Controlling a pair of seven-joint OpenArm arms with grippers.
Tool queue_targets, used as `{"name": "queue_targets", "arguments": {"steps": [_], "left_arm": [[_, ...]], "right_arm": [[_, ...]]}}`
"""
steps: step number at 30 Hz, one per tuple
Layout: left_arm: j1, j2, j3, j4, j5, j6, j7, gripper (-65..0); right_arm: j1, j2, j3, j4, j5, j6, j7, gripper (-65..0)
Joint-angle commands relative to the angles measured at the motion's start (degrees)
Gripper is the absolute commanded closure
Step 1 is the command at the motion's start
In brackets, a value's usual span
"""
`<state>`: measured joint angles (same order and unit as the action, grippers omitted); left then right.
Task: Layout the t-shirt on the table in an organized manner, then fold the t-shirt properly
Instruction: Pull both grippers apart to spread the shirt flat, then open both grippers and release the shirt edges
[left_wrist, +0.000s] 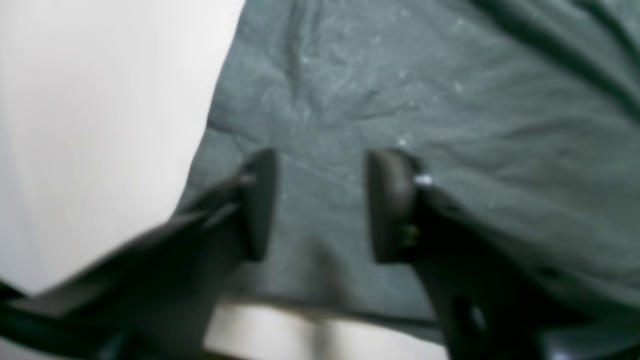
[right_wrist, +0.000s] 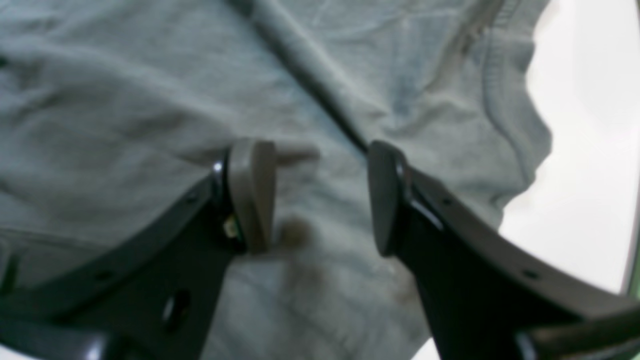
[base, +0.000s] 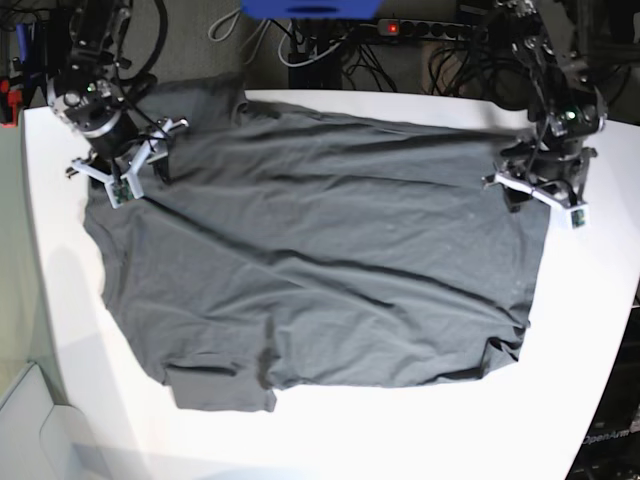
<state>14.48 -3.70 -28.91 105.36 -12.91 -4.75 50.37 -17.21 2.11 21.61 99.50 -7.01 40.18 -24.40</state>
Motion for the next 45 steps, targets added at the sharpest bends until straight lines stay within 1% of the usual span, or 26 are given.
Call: {"name": "queue_targets", "arguments": {"steps": [1,2,6,9,10,11,13,14,16,18,20,23,29,30,33,39,45], "left_arm": [[0.2,-0.2,-1.2,1.4,-0.1,0.1,-0.8,-35.1],[0.3,-0.1,-1.7,1.8,-0.1,0.0,-0.4,-35.7],[0.3,-0.3,-2.3,2.4,-0.1,-0.1,4.9,-36.2],[0.9,-0.4,-2.6,2.4,-0.2,-0.1,5.5,-36.3],[1.3,-0.3,-3.2,2.4,-0.3,-0.2,5.5,-37.4],[1.6,-0.1,-3.8,2.4,-0.6,-0.2,5.5,-39.8],[2.3,-0.4,-4.9,2.4,-3.1,-0.2,5.5,-47.2],[3.1,-0.5,-5.7,2.4,-5.7,-0.2,5.4,-52.3],[4.3,-1.4,-7.6,2.4,-10.3,-0.2,5.1,-60.3],[5.3,-2.6,-9.6,2.4,-14.3,-0.2,5.1,-65.0],[6.3,-3.0,-11.8,2.4,-17.6,-0.2,5.1,-65.0],[7.6,-3.1,-15.5,2.4,-20.4,-0.2,5.3,-65.0],[8.0,-3.2,-19.1,0.4,-20.5,-0.2,5.2,-65.0],[8.0,-3.8,-19.4,-0.1,-20.5,-0.2,5.1,-65.0],[7.5,-5.0,-19.1,-2.8,-20.9,-0.2,5.1,-65.0],[4.9,-5.0,-18.9,-7.4,-20.5,-0.2,3.0,-65.0],[2.7,-5.1,-14.9,-13.4,-20.5,-0.2,1.5,-65.0]], "right_arm": [[-0.2,0.4,1.1,1.1,0.5,-0.2,1.0,-30.7],[-0.2,0.4,1.6,1.1,0.5,-0.2,1.0,-30.8],[-0.9,0.4,2.9,1.1,0.9,-0.2,1.0,-30.9],[-0.9,0.4,4.0,1.1,1.9,-0.2,1.0,-30.8],[-0.8,0.1,5.0,1.1,1.8,-0.2,1.0,-30.8],[-0.5,-0.4,5.8,0.8,1.7,-0.2,1.0,-30.8],[-0.4,-1.2,7.4,0.8,1.5,-0.2,1.0,-30.8],[-0.3,-1.2,8.1,0.8,1.5,-0.2,1.0,-30.9],[-0.3,-1.0,8.2,0.8,1.5,-0.2,1.0,-30.9],[-0.5,-1.0,8.2,0.8,1.5,-0.2,1.0,-30.9],[-0.5,-0.9,8.3,0.9,1.5,-0.2,1.0,-30.9],[-0.9,-0.9,8.3,1.2,1.5,-0.2,1.0,-31.0],[-0.8,-0.9,10.5,1.2,1.5,-0.2,1.0,-31.2],[-0.8,-0.9,11.0,1.2,1.6,-0.2,1.0,-31.2],[-0.8,-0.9,12.0,1.2,1.6,-0.2,1.0,-31.2],[-0.9,-0.9,12.2,0.9,1.5,-0.2,1.0,-31.2],[-1.8,-0.8,12.3,0.9,1.4,-0.2,1.0,-31.1]]}}
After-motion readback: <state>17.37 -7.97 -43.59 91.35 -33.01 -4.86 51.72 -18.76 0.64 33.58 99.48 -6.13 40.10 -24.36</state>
